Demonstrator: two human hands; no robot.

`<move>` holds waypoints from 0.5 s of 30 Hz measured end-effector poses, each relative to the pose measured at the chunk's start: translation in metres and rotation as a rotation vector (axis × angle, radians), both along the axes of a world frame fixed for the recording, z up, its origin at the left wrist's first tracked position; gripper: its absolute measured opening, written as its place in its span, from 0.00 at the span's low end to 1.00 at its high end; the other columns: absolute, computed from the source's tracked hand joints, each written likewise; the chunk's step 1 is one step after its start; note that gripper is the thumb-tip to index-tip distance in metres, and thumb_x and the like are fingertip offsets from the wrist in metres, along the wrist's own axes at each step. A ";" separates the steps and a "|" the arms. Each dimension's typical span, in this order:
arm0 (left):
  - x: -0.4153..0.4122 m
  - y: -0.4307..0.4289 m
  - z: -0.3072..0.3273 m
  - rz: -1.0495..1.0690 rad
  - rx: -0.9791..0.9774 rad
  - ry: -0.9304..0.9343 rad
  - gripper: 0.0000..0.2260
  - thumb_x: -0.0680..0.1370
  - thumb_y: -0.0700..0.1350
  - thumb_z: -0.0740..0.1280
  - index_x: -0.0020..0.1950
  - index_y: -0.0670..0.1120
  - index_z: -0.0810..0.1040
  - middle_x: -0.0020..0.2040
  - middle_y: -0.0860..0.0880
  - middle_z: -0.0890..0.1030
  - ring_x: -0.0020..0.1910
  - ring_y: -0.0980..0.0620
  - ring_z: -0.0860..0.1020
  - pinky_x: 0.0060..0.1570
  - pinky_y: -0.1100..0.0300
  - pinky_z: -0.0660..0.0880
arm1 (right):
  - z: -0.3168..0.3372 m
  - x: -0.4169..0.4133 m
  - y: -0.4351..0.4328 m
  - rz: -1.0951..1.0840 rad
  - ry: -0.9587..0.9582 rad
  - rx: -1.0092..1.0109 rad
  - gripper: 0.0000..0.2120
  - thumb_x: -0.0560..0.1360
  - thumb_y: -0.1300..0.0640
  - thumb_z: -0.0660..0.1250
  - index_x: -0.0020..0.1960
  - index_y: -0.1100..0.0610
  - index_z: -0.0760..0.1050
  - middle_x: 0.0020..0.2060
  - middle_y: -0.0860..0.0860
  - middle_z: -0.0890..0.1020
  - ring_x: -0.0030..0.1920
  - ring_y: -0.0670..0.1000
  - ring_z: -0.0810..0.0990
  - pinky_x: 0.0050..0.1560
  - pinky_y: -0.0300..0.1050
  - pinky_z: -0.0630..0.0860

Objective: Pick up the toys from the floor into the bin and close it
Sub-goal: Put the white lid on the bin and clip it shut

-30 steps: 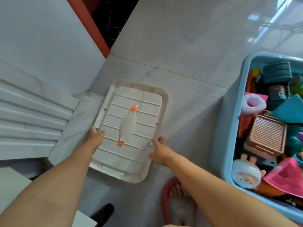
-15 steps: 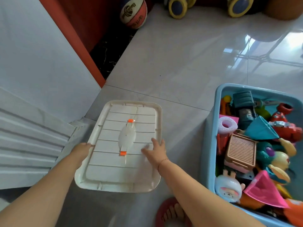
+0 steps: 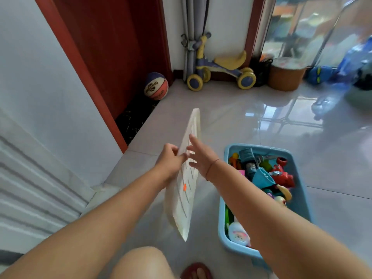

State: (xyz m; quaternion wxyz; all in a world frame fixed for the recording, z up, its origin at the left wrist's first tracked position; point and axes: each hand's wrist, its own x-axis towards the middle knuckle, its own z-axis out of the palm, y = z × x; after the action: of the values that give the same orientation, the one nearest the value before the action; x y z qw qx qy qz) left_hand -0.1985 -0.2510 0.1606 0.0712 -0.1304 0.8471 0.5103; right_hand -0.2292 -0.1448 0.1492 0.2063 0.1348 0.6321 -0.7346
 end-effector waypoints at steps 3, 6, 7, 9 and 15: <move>0.019 0.049 0.033 -0.151 0.045 0.054 0.18 0.75 0.51 0.68 0.61 0.46 0.69 0.56 0.49 0.77 0.54 0.50 0.76 0.55 0.55 0.72 | 0.029 -0.001 0.051 -0.149 -0.034 -0.057 0.13 0.77 0.49 0.63 0.55 0.58 0.72 0.47 0.52 0.75 0.46 0.50 0.76 0.46 0.45 0.75; 0.043 0.099 0.046 -0.368 0.171 0.013 0.25 0.74 0.49 0.71 0.67 0.47 0.67 0.63 0.50 0.75 0.60 0.51 0.74 0.60 0.55 0.72 | 0.040 0.008 0.113 -0.229 -0.039 0.057 0.07 0.74 0.56 0.68 0.43 0.59 0.74 0.37 0.54 0.76 0.37 0.52 0.76 0.36 0.43 0.74; 0.051 0.116 0.045 -0.438 0.213 -0.037 0.26 0.75 0.49 0.70 0.69 0.47 0.65 0.66 0.50 0.73 0.62 0.52 0.73 0.61 0.57 0.71 | 0.039 0.013 0.137 -0.255 -0.037 0.133 0.07 0.72 0.58 0.69 0.45 0.62 0.76 0.38 0.57 0.77 0.38 0.54 0.77 0.38 0.45 0.76; 0.063 0.143 0.034 -0.537 0.253 -0.147 0.26 0.78 0.49 0.66 0.73 0.46 0.61 0.70 0.51 0.69 0.63 0.54 0.71 0.59 0.60 0.68 | 0.032 0.028 0.181 -0.326 -0.023 0.337 0.12 0.69 0.62 0.69 0.51 0.64 0.77 0.42 0.59 0.78 0.42 0.57 0.77 0.44 0.49 0.76; 0.078 0.162 -0.056 -0.083 -0.277 -0.250 0.31 0.76 0.59 0.62 0.75 0.49 0.57 0.75 0.46 0.62 0.72 0.43 0.62 0.70 0.47 0.61 | -0.039 0.087 0.279 -0.548 -0.153 0.535 0.18 0.70 0.68 0.68 0.59 0.66 0.76 0.46 0.57 0.77 0.46 0.55 0.74 0.50 0.45 0.73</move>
State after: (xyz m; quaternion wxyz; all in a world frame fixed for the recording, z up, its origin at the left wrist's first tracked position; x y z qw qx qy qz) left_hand -0.1209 -0.0886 0.1042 0.1783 -0.1661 0.8984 0.3653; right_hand -0.1419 0.1347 0.1103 0.0067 0.4019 0.7248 -0.5596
